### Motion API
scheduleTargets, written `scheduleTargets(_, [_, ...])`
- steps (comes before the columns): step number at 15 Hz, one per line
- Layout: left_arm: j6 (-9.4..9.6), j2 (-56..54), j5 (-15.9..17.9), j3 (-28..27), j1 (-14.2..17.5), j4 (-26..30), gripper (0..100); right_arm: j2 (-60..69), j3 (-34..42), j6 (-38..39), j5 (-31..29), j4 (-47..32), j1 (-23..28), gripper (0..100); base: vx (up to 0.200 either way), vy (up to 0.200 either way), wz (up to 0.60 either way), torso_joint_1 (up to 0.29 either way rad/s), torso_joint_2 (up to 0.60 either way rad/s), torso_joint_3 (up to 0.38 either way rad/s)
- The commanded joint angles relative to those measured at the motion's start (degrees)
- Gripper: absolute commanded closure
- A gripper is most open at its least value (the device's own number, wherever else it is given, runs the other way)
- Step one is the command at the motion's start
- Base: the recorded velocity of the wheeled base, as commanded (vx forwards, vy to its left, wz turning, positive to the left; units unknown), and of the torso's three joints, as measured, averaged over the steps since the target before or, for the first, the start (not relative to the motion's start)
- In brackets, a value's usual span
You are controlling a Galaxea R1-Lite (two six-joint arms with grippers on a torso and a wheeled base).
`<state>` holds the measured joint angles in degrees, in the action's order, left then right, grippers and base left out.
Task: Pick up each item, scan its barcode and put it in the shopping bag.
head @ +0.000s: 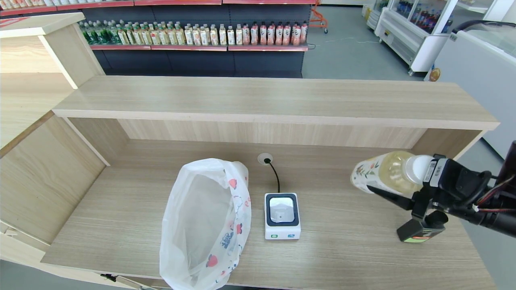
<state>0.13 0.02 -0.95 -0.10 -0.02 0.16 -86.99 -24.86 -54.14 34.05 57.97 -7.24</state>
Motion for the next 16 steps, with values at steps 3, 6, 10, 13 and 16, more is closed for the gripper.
scheduleTargets(3, [0.04, 0.0, 0.0, 0.0, 0.0, 0.0, 0, -0.5, 0.6, -8.3, -1.2, 4.0, -0.8, 100, 0.000, 0.000, 0.00, 0.000, 0.00, 0.000])
scheduleTargets(6, [0.13, 0.0, 0.0, 0.0, 0.0, 0.0, 0, -0.8, 2.4, -8.7, -0.4, 4.2, -3.8, 100, 0.000, 0.000, 0.00, 0.000, 0.00, 0.000])
scheduleTargets(10, [0.04, 0.0, 0.0, 0.0, 0.0, 0.0, 0, -0.5, 1.0, -10.6, -0.9, 4.2, -6.9, 100, 0.000, 0.000, 0.00, 0.000, 0.00, 0.000])
scheduleTargets(13, [0.04, 0.0, 0.0, 0.0, 0.0, 0.0, 0, -0.4, 1.3, -10.8, -1.4, 4.2, -7.0, 100, 0.000, 0.000, 0.00, 0.000, 0.00, 0.000])
scheduleTargets(16, [-0.13, 0.0, 0.0, 0.0, 0.0, 0.0, 0, -0.5, 1.2, -10.6, -1.4, 4.2, -7.0, 100, 0.000, 0.000, 0.00, 0.000, 0.00, 0.000])
